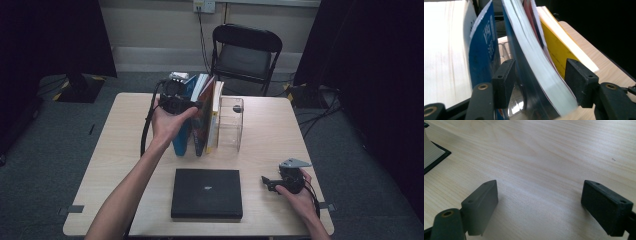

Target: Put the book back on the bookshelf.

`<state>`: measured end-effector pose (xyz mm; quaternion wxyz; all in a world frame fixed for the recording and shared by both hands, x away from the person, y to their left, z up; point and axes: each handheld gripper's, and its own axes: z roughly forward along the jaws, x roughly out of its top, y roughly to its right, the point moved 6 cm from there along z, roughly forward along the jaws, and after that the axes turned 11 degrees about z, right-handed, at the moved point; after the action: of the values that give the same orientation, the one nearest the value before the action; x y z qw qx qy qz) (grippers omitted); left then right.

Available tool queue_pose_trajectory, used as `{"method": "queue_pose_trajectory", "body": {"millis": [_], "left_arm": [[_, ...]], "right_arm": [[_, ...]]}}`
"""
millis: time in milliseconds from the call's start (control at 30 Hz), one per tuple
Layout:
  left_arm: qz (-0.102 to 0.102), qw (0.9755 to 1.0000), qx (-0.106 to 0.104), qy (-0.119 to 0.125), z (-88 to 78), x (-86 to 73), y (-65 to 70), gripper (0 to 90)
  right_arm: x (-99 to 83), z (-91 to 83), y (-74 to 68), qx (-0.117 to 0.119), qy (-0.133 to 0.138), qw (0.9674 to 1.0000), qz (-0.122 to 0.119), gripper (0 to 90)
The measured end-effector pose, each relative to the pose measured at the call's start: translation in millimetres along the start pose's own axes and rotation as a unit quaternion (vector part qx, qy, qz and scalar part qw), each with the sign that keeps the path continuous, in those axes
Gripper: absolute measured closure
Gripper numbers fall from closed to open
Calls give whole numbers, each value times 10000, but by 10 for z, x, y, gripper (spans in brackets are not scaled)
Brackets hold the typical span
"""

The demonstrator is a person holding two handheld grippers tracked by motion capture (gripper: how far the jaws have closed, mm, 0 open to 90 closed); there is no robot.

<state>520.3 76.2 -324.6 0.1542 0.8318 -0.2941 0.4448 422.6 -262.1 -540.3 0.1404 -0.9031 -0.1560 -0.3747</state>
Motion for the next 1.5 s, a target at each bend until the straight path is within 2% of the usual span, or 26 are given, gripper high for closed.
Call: {"method": "queue_pose_trajectory", "body": {"millis": [67, 133, 333, 500, 633, 733, 867, 933, 1000, 1067, 1233, 1333, 1433, 1500], "left_arm": [[54, 9998, 40, 168, -19, -35, 28, 416], [174, 9995, 95, 233, -41, -59, 40, 416], [265, 9984, 161, 478, -74, -99, 75, 418], [351, 9974, 224, 595, -136, -155, 123, 436], [230, 9975, 228, 629, -158, -259, 148, 472], [341, 9969, 296, 647, -148, -339, 162, 485], [175, 9969, 225, 731, -75, -448, 146, 515], [250, 9967, 149, 762, -46, -491, 156, 540], [277, 9965, 176, 771, -10, -532, 158, 548], [195, 9966, 86, 790, 35, -575, 167, 562], [157, 9979, 29, 632, 183, -685, 191, 603], [4, 9976, -73, 689, 233, -709, 190, 615], [16, 9975, -68, 709, 248, -707, 191, 612], [-89, 9974, -99, 701, 250, -703, 194, 616]], "right_arm": [[0, 0, 0, 0, 1, 10000, -1, 140], [0, 0, 0, 0, 0, 10000, -1, 140], [0, 0, 0, -2, 1, 10000, 1, 140], [0, 0, 0, -2, 0, 10000, 2, 140], [0, 0, 0, -5, 0, 10000, 2, 141], [0, 0, 0, -7, 0, 10000, 4, 140], [1, 1, -2, -13, 0, 10000, 16, 140], [1, 1, -2, -15, 2, 10000, 16, 140], [1, 1, -2, -14, 1, 10000, 17, 140], [2, 1, -2, -14, 1, 10000, 16, 140], [2, 1, -2, -14, 2, 10000, 17, 141], [2, 1, -2, -15, 1, 10000, 16, 140], [2, 1, -2, -14, 2, 10000, 17, 140], [2, 1, -2, -14, 1, 10000, 17, 140]]}}
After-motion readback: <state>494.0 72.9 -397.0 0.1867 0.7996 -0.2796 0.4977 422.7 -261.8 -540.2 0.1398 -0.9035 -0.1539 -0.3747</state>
